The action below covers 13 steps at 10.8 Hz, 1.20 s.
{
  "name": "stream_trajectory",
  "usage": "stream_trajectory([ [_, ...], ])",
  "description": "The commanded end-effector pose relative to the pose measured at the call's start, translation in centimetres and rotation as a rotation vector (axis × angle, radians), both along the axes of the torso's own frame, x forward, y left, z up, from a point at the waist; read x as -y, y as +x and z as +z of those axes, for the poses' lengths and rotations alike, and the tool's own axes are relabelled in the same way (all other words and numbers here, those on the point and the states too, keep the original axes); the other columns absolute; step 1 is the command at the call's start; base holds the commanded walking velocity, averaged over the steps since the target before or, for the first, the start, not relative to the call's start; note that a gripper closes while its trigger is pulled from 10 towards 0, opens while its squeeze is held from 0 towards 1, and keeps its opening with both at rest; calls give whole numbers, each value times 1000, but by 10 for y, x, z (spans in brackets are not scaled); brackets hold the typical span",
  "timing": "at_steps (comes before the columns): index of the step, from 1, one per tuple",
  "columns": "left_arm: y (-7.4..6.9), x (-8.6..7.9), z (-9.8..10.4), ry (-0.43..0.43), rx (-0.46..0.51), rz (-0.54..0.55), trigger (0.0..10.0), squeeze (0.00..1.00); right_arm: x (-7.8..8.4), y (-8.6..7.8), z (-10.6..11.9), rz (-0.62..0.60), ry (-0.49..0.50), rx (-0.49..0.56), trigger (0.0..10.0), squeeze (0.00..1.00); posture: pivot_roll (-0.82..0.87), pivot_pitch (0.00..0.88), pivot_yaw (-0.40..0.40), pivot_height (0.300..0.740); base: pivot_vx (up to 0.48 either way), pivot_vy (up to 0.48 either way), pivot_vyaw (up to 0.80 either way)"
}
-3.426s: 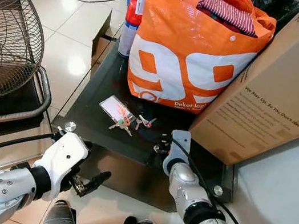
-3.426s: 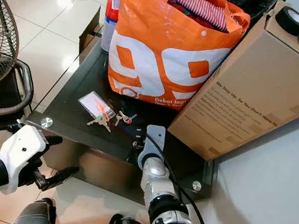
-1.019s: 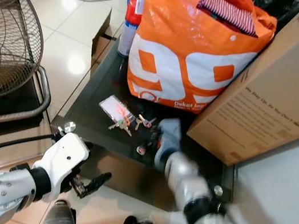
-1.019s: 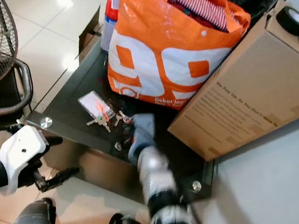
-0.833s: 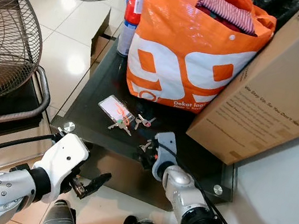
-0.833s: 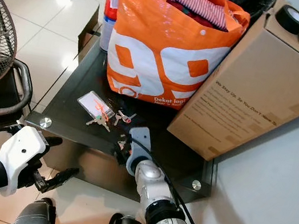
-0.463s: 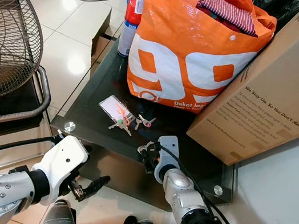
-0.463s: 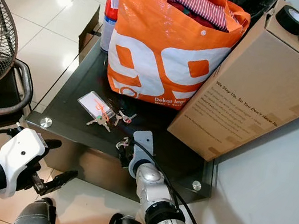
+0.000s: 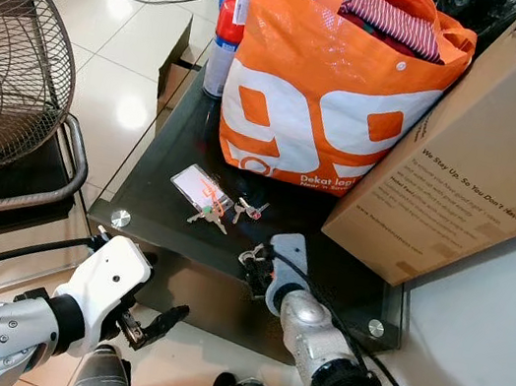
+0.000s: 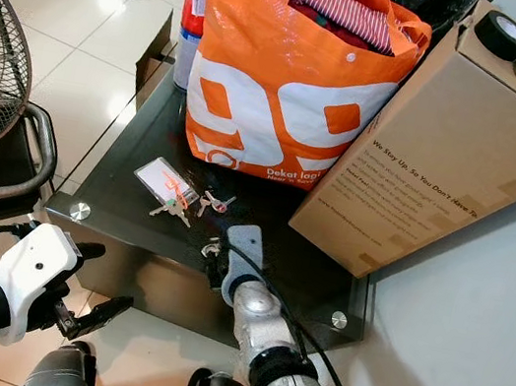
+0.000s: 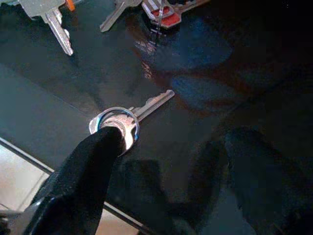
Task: Hang keys on a hook
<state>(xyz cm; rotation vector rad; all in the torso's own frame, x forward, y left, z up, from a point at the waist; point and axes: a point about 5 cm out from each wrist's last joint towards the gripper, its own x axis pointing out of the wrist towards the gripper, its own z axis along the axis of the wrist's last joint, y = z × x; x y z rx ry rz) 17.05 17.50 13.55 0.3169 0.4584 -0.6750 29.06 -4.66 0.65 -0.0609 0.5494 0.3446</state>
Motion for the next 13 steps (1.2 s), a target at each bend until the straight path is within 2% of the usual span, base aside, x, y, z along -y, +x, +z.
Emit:
stream_trajectory([
  [1,-2,3,0,-6,-5,-12,10000,90,-9,-8,-8,32,-26,-58,10000,0,78,192,-204,740,0,0,0],
  [2,-2,2,0,-5,-4,-12,10000,90,2,-6,-10,32,-61,-57,10000,0,76,189,-204,740,0,0,0],
  [3,-2,3,-1,-5,-3,-12,10000,90,27,-1,-12,27,-128,-59,10000,0,75,186,-203,740,0,0,0],
  [4,-2,3,-1,-6,-3,-12,10000,90,34,-1,-14,41,-158,-73,10000,0,75,186,-203,740,0,0,0],
  [5,-1,3,-1,-7,-2,-13,10000,86,55,-2,-18,43,-202,-99,10000,0,73,183,-202,740,0,0,0],
  [8,0,3,-1,-8,-1,-16,10000,86,76,-4,-20,17,-247,-129,10000,0,73,184,-197,740,0,0,0],
  [9,0,3,-1,-9,-3,-18,10000,86,76,-6,-21,30,-243,-135,10000,0,73,187,-196,740,0,0,0],
  [10,0,3,-1,-9,-4,-19,10000,86,74,-1,-14,2,-184,-87,10000,0,75,187,-195,740,0,0,0],
  [11,0,2,0,-8,-2,-19,10000,82,71,4,-6,-6,-156,-35,10000,361,75,186,-194,740,0,0,0],
  [12,1,2,0,-8,-1,-19,10000,86,70,7,1,-16,-143,3,10000,1000,75,186,-193,740,0,0,0],
  [13,1,3,0,-8,-1,-19,10000,90,71,12,8,-42,-163,60,10000,1000,74,186,-193,740,0,0,0],
])
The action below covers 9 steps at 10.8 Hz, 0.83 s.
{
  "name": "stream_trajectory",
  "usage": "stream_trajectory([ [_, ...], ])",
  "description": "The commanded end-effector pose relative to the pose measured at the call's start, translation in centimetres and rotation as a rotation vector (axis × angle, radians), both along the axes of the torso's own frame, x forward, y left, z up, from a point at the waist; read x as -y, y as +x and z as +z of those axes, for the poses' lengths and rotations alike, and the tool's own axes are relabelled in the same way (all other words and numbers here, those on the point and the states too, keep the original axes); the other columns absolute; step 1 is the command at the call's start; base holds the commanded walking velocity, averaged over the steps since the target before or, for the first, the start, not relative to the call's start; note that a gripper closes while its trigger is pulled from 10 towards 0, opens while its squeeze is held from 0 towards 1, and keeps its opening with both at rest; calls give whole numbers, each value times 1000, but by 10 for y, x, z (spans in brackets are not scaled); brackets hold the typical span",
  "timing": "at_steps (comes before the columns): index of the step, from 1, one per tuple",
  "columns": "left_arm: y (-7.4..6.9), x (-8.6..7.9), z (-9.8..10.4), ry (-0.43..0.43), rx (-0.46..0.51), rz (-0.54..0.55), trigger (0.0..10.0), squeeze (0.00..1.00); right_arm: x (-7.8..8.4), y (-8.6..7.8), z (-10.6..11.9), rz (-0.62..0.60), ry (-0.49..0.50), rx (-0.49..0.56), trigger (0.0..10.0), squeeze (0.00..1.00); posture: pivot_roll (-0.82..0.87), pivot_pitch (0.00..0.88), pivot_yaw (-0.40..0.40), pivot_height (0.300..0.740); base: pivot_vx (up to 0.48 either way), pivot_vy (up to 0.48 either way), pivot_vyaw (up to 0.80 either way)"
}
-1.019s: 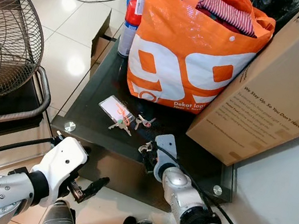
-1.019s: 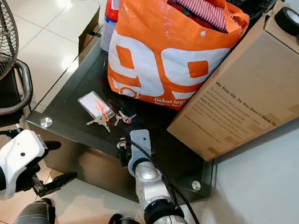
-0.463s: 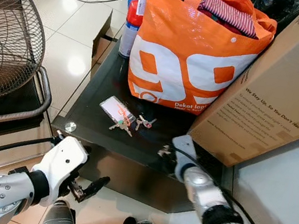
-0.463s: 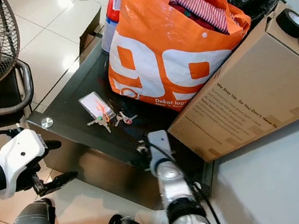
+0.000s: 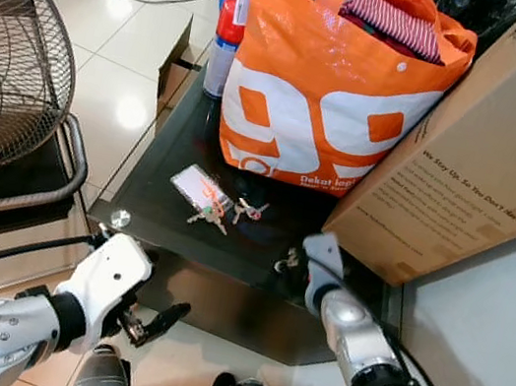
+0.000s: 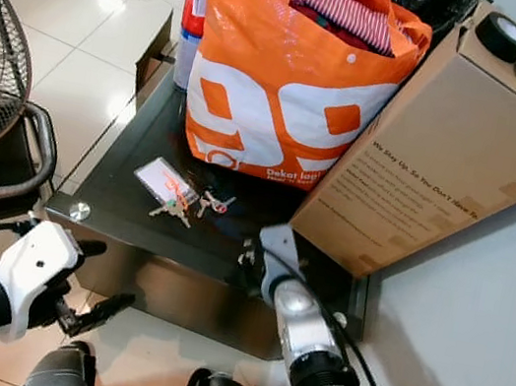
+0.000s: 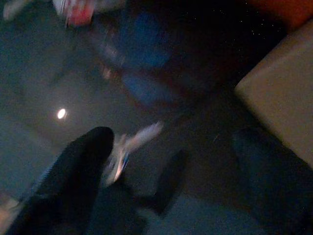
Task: Hang keys on a hook
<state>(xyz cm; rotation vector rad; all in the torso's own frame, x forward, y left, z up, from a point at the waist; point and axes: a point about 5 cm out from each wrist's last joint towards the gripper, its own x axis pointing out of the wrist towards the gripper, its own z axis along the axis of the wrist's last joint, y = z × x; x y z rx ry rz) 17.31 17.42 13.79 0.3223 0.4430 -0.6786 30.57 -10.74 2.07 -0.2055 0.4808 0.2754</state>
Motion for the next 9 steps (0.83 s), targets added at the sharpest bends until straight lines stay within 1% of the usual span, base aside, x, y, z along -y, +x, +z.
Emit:
stream_trajectory([
  [1,-2,2,-2,-8,-16,-13,10000,86,6,1,3,-47,22,30,10000,1000,74,186,-192,740,0,0,0],
  [2,-2,2,-2,-8,-16,-14,10000,86,1,0,4,-51,54,29,10000,1000,74,186,-192,740,0,0,0],
  [3,-2,2,-2,-8,-17,-14,10000,86,-10,-6,-2,-64,144,-48,10000,1000,76,188,-192,740,0,0,0],
  [4,-2,2,-2,-8,-18,-14,10000,86,-17,-14,-13,-60,143,-127,10000,0,76,188,-192,740,0,0,0],
  [5,-2,2,-3,-7,-19,-14,10000,86,-19,-19,-21,-91,139,-168,10000,0,76,188,-192,740,0,0,0],
  [6,-2,2,-3,-7,-21,-15,10000,86,-21,-24,-28,-156,157,-202,10000,0,75,188,-191,740,0,0,0],
  [7,-3,2,-3,-7,-21,-15,10000,86,-21,-26,-32,-172,130,-213,10000,0,75,188,-191,740,0,0,0],
  [9,-3,2,-2,-5,-21,-15,10000,90,-24,-26,-35,-186,124,-239,10000,0,81,190,-194,740,0,0,0],
])
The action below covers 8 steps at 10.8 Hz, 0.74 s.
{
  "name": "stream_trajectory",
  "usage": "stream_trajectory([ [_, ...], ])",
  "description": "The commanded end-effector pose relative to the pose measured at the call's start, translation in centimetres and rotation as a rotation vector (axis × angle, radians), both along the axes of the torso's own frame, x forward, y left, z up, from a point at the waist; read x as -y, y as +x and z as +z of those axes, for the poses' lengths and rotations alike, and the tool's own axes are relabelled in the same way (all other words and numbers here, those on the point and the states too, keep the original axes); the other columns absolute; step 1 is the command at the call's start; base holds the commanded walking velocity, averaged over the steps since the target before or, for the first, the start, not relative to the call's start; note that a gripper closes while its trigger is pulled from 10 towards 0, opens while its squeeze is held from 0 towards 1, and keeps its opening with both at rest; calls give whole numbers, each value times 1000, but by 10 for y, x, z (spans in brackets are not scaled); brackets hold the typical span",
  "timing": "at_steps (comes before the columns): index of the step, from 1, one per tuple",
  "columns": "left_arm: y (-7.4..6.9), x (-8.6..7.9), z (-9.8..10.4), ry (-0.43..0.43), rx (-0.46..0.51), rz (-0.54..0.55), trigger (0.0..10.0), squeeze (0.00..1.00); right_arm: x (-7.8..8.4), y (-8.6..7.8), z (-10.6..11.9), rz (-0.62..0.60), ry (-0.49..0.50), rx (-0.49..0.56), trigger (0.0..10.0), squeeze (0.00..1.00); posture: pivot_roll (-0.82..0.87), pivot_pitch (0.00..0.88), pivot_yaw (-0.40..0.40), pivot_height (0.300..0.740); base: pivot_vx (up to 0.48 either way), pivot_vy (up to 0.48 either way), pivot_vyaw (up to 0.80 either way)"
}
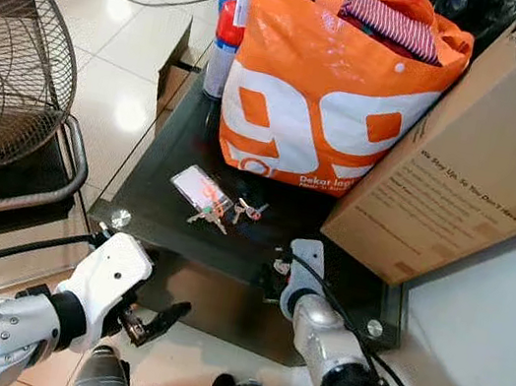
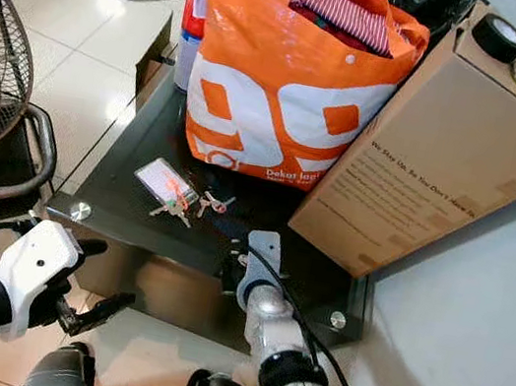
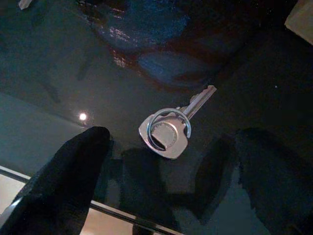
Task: Hang keys on a hook
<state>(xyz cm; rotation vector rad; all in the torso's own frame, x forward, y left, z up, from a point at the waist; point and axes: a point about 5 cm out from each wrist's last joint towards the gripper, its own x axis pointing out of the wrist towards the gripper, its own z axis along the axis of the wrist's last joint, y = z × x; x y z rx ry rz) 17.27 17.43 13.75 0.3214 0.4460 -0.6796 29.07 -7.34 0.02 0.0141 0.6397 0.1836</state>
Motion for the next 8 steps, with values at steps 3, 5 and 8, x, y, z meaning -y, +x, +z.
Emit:
stream_trajectory([
  [3,-3,3,-1,-7,-17,-12,10000,90,6,-11,-15,-75,87,-87,0,0,83,191,-196,740,0,0,0],
  [5,-4,1,-1,-4,-19,-10,10000,86,4,-10,-16,-61,140,-105,0,0,85,196,-197,740,0,0,0],
  [8,-5,0,-1,-2,-21,-6,10000,86,2,-3,-12,-40,135,-103,0,0,89,199,-199,740,0,0,0],
])
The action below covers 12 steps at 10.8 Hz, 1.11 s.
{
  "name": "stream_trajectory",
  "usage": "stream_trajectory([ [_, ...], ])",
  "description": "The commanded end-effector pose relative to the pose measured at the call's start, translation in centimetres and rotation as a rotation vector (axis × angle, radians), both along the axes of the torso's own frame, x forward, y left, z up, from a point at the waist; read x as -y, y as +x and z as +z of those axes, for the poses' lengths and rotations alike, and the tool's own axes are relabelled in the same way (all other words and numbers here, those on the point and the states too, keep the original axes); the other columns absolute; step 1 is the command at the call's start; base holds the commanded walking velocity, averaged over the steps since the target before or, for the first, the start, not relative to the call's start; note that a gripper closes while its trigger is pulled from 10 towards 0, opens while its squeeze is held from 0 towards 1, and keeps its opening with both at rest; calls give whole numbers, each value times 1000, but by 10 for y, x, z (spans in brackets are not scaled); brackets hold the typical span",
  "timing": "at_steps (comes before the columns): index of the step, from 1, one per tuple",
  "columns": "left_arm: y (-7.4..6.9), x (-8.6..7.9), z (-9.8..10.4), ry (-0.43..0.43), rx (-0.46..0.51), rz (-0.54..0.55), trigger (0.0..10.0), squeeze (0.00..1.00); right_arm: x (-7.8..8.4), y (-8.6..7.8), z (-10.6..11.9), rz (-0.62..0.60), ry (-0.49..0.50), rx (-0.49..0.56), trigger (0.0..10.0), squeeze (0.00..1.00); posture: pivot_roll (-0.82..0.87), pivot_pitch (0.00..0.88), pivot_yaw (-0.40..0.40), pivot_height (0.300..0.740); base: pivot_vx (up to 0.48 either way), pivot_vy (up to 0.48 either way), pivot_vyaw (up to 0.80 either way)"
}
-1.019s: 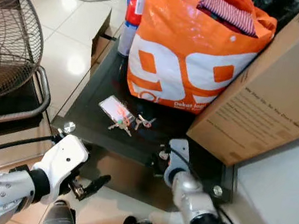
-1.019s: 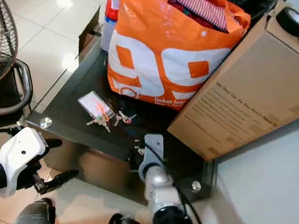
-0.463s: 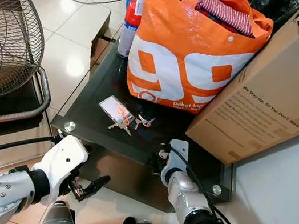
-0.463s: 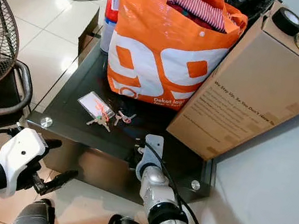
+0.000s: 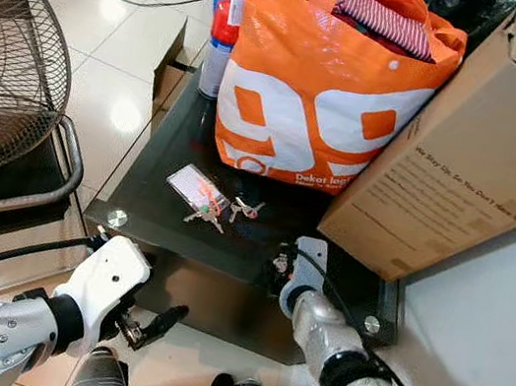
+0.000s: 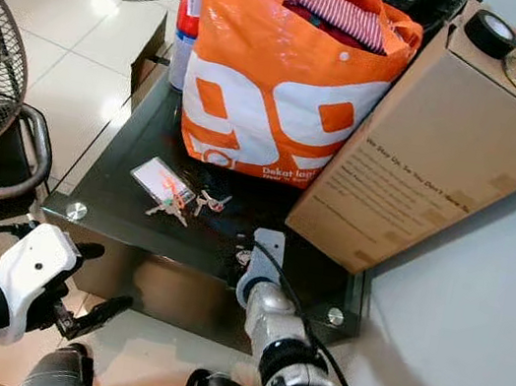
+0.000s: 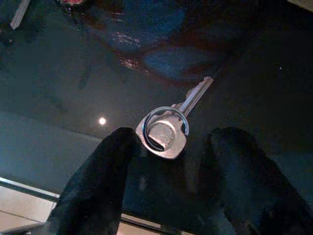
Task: Hang keys on a hook
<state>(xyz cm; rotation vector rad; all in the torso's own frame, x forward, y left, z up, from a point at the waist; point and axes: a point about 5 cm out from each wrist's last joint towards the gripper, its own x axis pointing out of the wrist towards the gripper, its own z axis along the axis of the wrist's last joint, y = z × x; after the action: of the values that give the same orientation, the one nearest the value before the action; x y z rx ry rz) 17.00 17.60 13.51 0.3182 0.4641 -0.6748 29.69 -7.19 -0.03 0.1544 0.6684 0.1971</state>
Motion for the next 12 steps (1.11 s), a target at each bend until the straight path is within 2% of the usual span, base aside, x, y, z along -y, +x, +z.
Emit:
stream_trajectory([
  [1,-3,2,1,-6,-6,-12,10000,86,3,-9,-11,3,0,-62,0,0,92,204,-203,740,0,0,0],
  [8,-4,3,0,-10,-6,-8,10000,90,7,-9,-12,14,-14,-55,0,0,90,192,-207,740,0,0,0],
  [12,3,7,-5,-19,17,-7,10000,86,8,5,4,13,26,40,0,0,82,110,-217,740,0,0,0],
])
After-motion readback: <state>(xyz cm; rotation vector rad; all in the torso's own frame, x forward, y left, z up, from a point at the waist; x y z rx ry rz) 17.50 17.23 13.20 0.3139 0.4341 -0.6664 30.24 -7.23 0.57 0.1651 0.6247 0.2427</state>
